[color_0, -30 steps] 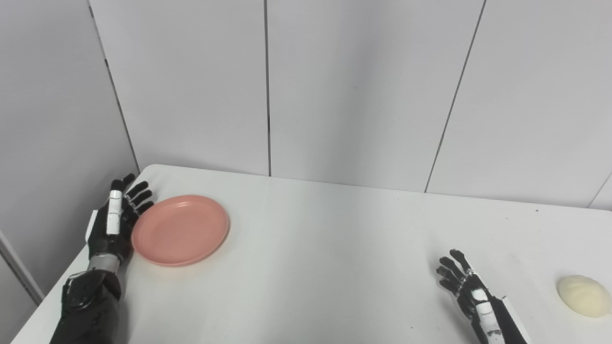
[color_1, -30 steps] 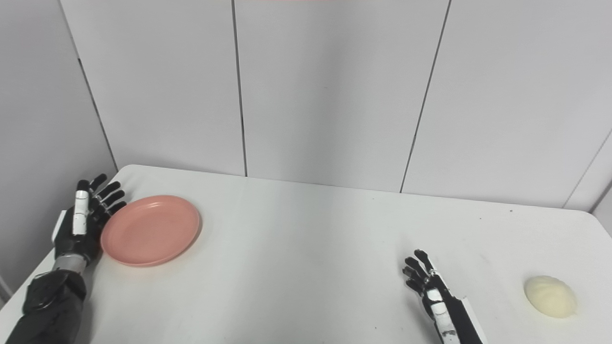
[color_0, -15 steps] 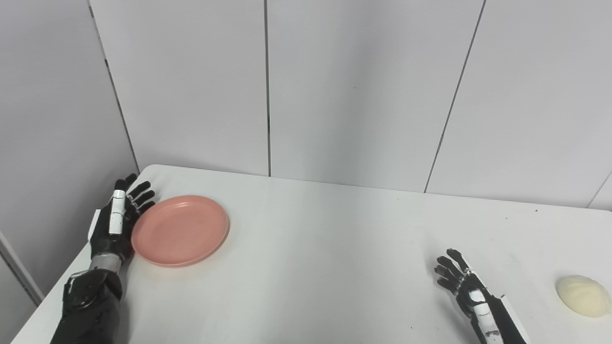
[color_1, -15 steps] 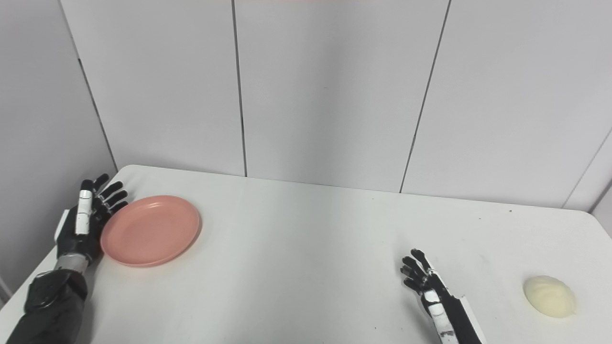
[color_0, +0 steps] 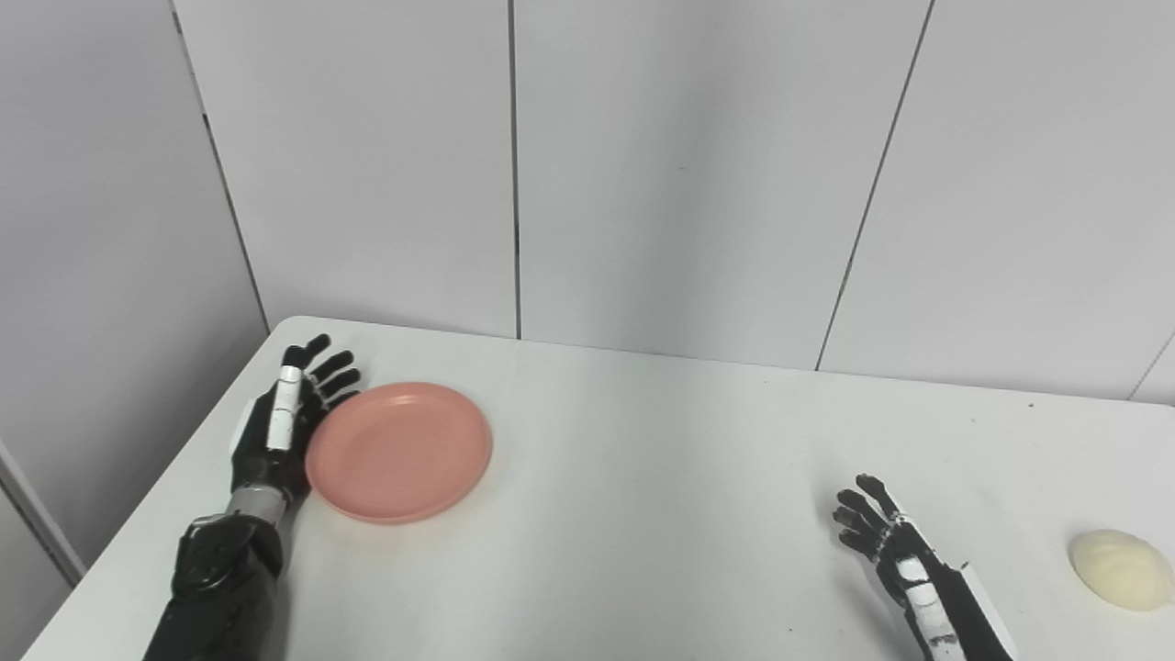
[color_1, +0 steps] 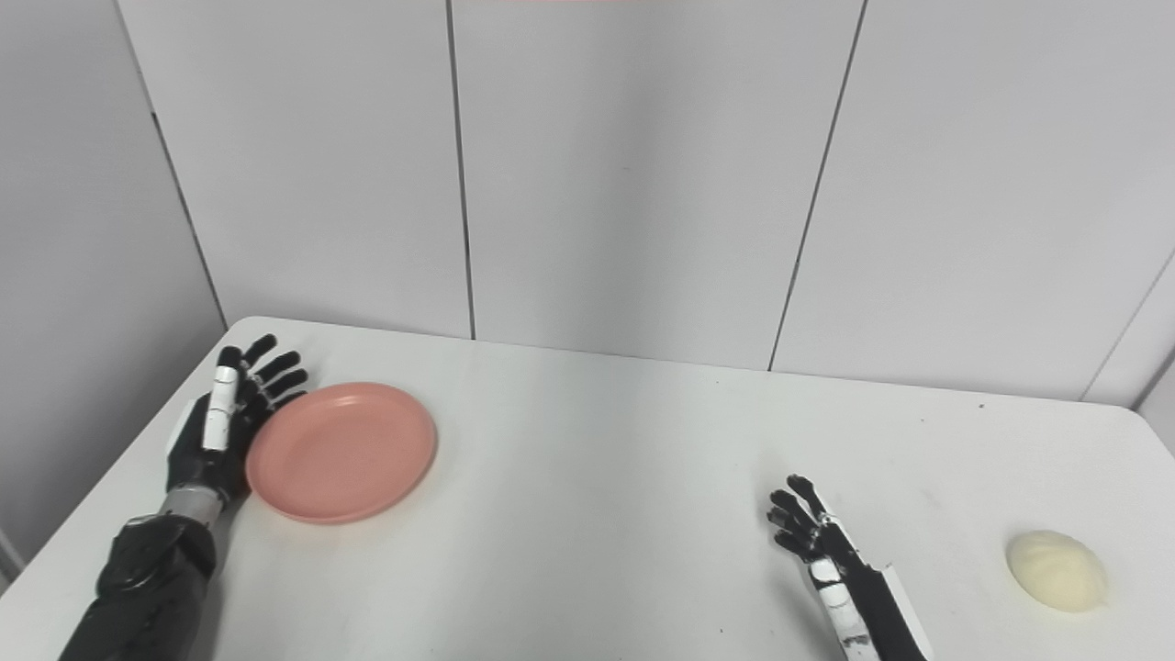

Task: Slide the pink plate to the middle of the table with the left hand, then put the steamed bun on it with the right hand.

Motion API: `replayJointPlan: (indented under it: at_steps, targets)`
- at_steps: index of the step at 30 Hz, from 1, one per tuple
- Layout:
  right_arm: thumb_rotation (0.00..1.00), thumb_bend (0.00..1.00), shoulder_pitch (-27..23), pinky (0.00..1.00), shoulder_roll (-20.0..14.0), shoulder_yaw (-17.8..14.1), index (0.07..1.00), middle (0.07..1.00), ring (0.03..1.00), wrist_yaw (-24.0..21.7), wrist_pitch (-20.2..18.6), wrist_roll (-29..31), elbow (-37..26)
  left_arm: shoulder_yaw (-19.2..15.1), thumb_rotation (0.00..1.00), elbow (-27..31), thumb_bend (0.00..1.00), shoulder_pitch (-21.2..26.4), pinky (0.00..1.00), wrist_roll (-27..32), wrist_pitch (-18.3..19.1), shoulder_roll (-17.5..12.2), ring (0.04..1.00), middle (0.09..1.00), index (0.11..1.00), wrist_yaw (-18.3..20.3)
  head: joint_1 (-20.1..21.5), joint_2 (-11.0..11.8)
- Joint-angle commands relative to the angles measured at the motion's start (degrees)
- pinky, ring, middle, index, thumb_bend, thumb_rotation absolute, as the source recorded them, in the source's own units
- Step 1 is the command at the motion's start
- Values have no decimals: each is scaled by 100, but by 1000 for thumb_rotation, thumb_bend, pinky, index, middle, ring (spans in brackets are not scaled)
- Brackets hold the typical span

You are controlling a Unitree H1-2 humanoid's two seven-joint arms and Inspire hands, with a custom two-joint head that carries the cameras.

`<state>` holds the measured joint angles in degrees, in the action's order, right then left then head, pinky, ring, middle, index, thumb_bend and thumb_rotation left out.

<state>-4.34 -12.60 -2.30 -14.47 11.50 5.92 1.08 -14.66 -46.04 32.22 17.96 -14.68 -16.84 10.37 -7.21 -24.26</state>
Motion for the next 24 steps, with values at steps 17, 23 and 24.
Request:
replayJointPlan:
  at_steps: [17, 23, 24]
  targets:
    - [963, 796, 170, 881, 128, 137, 936, 898, 885, 28, 282, -25, 78, 287, 855, 233, 833, 356, 756, -229, 454, 395, 805, 802, 870, -153, 208, 35]
    - [968, 794, 181, 890, 154, 175, 938, 903, 890, 44, 217, -58, 10, 344, 847, 259, 845, 452, 737, -255, 513, 609, 785, 786, 843, -211, 277, 42]
    - [967, 794, 183, 892, 164, 181, 939, 904, 891, 54, 202, -66, -8, 380, 847, 258, 847, 466, 736, -283, 543, 648, 783, 785, 841, -230, 306, 35]
